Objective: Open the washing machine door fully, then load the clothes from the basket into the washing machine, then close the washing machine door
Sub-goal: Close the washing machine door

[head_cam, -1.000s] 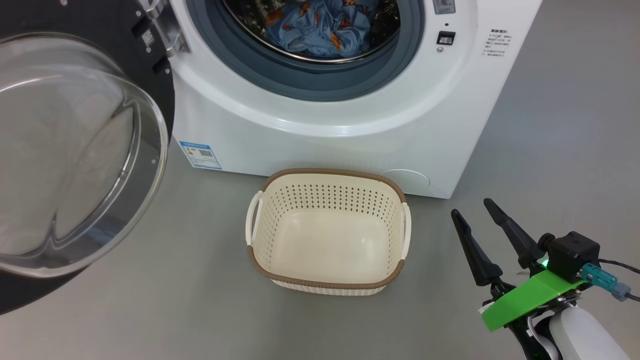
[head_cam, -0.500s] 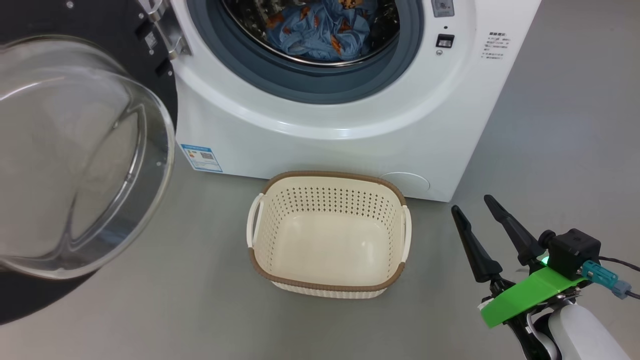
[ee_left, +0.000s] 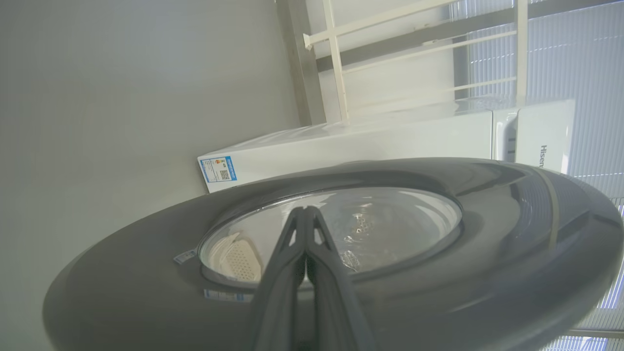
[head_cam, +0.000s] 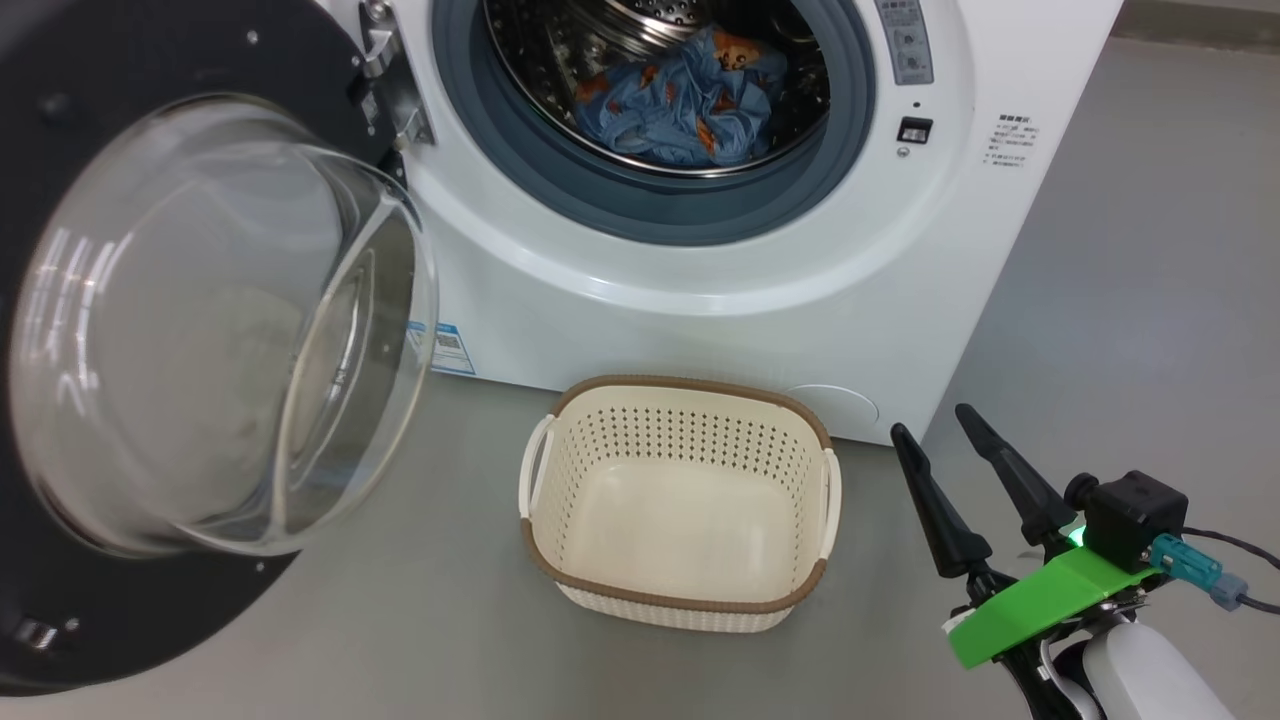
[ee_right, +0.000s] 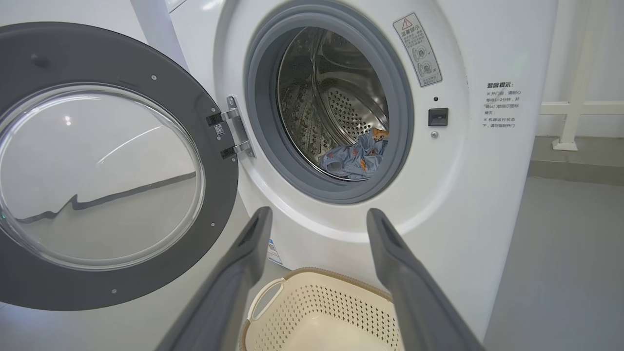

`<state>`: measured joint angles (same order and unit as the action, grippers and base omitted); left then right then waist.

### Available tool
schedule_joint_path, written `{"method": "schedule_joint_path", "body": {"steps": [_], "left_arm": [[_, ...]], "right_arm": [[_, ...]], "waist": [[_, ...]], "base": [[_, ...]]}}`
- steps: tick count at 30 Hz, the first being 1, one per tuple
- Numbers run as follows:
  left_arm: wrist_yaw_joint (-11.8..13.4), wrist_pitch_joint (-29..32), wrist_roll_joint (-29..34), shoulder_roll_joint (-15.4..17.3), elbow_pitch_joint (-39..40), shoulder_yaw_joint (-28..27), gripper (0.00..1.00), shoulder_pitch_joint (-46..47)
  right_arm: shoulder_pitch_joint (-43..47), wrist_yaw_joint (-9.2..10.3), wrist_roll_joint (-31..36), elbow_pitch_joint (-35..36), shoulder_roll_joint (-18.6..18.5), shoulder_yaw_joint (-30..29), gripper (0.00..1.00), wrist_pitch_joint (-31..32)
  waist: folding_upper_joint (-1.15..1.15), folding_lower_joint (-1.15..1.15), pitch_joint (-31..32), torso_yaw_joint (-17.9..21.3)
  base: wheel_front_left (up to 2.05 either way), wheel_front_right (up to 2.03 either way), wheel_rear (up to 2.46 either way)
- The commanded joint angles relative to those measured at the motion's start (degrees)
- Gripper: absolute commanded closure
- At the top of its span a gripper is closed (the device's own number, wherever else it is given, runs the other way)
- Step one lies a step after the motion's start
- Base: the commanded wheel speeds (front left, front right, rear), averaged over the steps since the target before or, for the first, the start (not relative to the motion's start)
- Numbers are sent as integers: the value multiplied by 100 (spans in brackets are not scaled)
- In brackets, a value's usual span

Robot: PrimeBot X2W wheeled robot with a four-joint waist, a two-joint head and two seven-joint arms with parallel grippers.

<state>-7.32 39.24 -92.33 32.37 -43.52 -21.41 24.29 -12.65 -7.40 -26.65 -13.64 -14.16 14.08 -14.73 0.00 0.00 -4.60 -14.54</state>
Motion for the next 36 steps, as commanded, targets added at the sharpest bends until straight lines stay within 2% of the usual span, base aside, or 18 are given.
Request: {"method": "schedule_joint_path", "body": {"steps": [1, 7, 10, 16, 27, 36], "left_arm": [[-16, 190, -111, 228, 222, -73, 100, -47], [-16, 964, -229, -12, 1118, 175, 100, -587], [-7, 1132, -289, -157, 1594, 236, 100, -837], [209, 1343, -473, -485, 2647, 305, 100, -1318], [667, 1376, -477, -1278, 4429, 871, 100, -1851], [718, 1211, -404, -1682, 4805, 1139, 100, -1865]], "right_arm": [[74, -9, -4, 122, 16, 82, 0, -27], [172, -9, -71, 112, 133, 61, 0, -27], [223, -9, -94, 126, 193, 43, 0, -27], [319, -9, -131, 155, 282, -1, 0, -27], [349, -9, -117, 232, 420, -128, 0, -27], [332, -9, -86, 262, 465, -174, 0, -27]], "waist": [[0, 0, 67, -58], [0, 0, 245, -112], [0, 0, 323, -100], [0, 0, 421, -13], [0, 0, 405, 376], [0, 0, 390, 914]], "base": [[0, 0, 0], [0, 0, 0], [0, 0, 0], [0, 0, 0], [0, 0, 0], [0, 0, 0]]}}
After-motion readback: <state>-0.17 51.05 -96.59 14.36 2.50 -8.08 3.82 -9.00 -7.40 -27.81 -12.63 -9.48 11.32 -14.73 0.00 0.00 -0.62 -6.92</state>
